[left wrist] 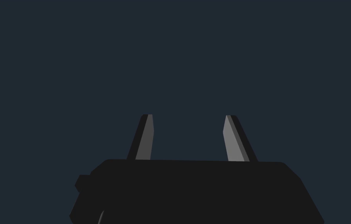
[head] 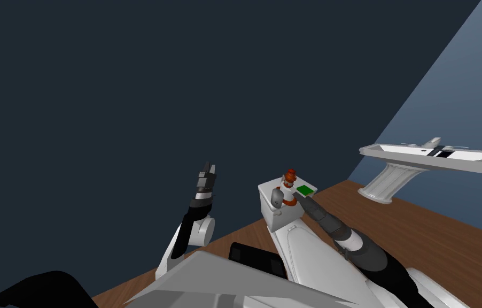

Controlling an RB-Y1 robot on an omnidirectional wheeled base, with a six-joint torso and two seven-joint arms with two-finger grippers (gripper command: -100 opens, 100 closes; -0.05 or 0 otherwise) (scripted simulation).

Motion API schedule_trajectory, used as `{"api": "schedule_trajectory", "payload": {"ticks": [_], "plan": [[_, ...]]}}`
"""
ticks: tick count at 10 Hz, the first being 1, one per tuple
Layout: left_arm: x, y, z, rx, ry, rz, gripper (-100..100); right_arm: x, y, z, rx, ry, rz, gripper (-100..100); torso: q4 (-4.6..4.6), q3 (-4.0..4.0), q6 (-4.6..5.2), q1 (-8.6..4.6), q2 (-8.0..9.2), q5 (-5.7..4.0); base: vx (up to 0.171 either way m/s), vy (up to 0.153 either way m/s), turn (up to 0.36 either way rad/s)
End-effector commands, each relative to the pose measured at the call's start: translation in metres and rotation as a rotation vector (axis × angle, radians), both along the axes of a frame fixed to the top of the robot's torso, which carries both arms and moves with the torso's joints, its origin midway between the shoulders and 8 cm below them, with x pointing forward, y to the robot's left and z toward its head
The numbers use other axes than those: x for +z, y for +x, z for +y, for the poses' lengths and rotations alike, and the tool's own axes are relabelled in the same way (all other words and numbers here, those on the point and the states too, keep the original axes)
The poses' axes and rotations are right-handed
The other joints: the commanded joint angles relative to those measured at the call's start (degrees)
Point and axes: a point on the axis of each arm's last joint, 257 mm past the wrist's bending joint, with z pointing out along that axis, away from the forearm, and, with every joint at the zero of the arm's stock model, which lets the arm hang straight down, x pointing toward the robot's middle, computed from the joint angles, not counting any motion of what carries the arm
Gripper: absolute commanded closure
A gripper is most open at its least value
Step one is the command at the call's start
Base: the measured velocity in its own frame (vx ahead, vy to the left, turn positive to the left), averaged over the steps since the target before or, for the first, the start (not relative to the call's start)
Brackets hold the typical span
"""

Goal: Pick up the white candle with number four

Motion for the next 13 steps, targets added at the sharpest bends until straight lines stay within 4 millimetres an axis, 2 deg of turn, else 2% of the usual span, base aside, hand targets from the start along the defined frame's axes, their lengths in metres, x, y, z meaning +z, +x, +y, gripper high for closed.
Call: {"api": "schedule_trajectory", "payload": {"ticks": [1, 2, 3, 5, 6, 7, 8, 9, 10, 11, 12, 13], "plan": [[0.0, 0.0, 0.0, 0.0, 0.0, 0.0, 0, -0.018, -0.003, -0.003, 0.021, -0.066, 0.028, -100, 0.0, 0.0, 0.0, 0.0, 0.0, 0.0, 0.02, -0.007, 0.075], [0.0, 0.0, 0.0, 0.0, 0.0, 0.0, 0, -0.02, -0.004, -0.003, 0.034, -0.092, 0.032, -100, 0.0, -0.01, -0.02, 0.01, -0.02, 0.0, 0.015, -0.01, 0.03], [0.0, 0.0, 0.0, 0.0, 0.0, 0.0, 0, -0.035, -0.005, -0.007, 0.044, -0.137, 0.055, -100, 0.0, -0.01, 0.0, 0.01, -0.01, 0.0, 0.014, -0.009, 0.075], [0.0, 0.0, 0.0, 0.0, 0.0, 0.0, 0, -0.037, -0.007, -0.008, 0.061, -0.17, 0.061, -100, 0.0, 0.0, 0.0, 0.02, 0.0, 0.01, 0.01, -0.005, 0.013], [0.0, 0.0, 0.0, 0.0, 0.0, 0.0, 0, -0.053, -0.008, -0.014, 0.075, -0.226, 0.086, -100, 0.01, 0.01, 0.01, 0.04, 0.03, 0.01, 0.011, 0.003, 0.077], [0.0, 0.0, 0.0, 0.0, 0.0, 0.0, 0, -0.055, -0.01, -0.015, 0.086, -0.249, 0.09, -100, 0.0, 0.01, -0.02, 0.06, 0.01, 0.01, 0.013, 0.001, 0.047], [0.0, 0.0, 0.0, 0.0, 0.0, 0.0, 0, -0.07, -0.012, -0.022, 0.098, -0.303, 0.115, -100, 0.0, 0.0, 0.0, 0.06, 0.01, 0.01, 0.016, 0.006, 0.073], [0.0, 0.0, 0.0, 0.0, 0.0, 0.0, 0, -0.072, -0.013, -0.023, 0.11, -0.327, 0.119, -100, 0.0, -0.01, -0.01, 0.07, -0.01, 0.01, 0.017, 0.005, 0.043], [0.0, 0.0, 0.0, 0.0, 0.0, 0.0, 0, -0.087, -0.016, -0.032, 0.119, -0.378, 0.144, -100, 0.0, -0.01, 0.0, 0.08, -0.01, 0.02, 0.018, 0.009, 0.075], [0.0, 0.0, 0.0, 0.0, 0.0, 0.0, 0, -0.088, -0.017, -0.034, 0.135, -0.411, 0.149, -100, 0.0, -0.01, -0.01, 0.08, -0.02, 0.02, 0.013, 0.008, 0.047], [0.0, 0.0, 0.0, 0.0, 0.0, 0.0, 0, -0.103, -0.021, -0.044, 0.144, -0.463, 0.175, -100, 0.0, 0.0, 0.0, 0.09, 0.0, 0.02, 0.017, 0.018, 0.088], [0.0, 0.0, 0.0, 0.0, 0.0, 0.0, 0, -0.104, -0.022, -0.046, 0.157, -0.489, 0.178, -100, 0.0, -0.01, -0.01, 0.13, -0.01, 0.02, 0.013, 0.016, 0.046]]}}
